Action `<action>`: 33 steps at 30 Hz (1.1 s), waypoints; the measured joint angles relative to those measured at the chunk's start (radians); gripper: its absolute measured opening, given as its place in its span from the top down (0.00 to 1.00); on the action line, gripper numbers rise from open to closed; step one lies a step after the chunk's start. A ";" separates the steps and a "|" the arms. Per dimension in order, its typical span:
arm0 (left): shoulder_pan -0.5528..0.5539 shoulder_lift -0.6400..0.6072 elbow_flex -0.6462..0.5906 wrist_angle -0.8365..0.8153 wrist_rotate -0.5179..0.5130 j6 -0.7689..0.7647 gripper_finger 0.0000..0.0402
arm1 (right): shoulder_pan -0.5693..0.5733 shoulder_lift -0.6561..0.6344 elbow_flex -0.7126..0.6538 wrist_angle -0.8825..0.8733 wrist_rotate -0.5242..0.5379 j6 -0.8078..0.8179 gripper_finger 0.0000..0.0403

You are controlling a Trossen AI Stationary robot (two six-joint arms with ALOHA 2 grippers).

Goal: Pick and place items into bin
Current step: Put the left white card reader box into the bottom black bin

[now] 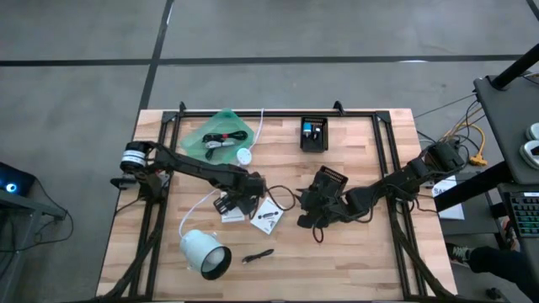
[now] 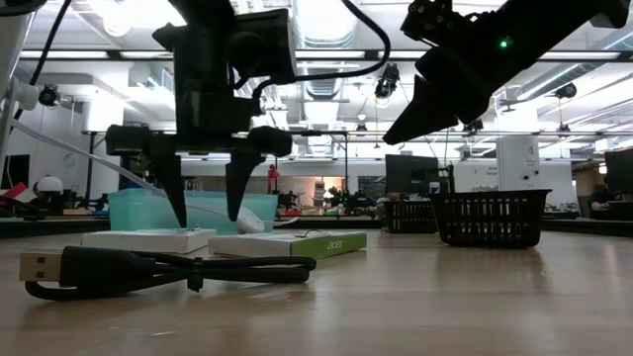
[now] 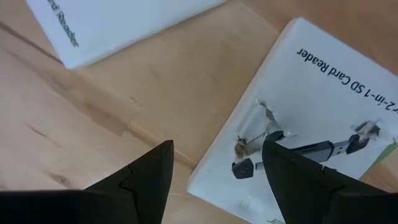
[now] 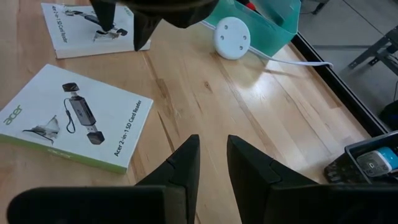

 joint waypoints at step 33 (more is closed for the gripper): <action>-0.009 -0.012 -0.060 0.105 0.052 0.197 0.43 | 0.000 0.000 -0.001 -0.005 0.000 -0.001 0.83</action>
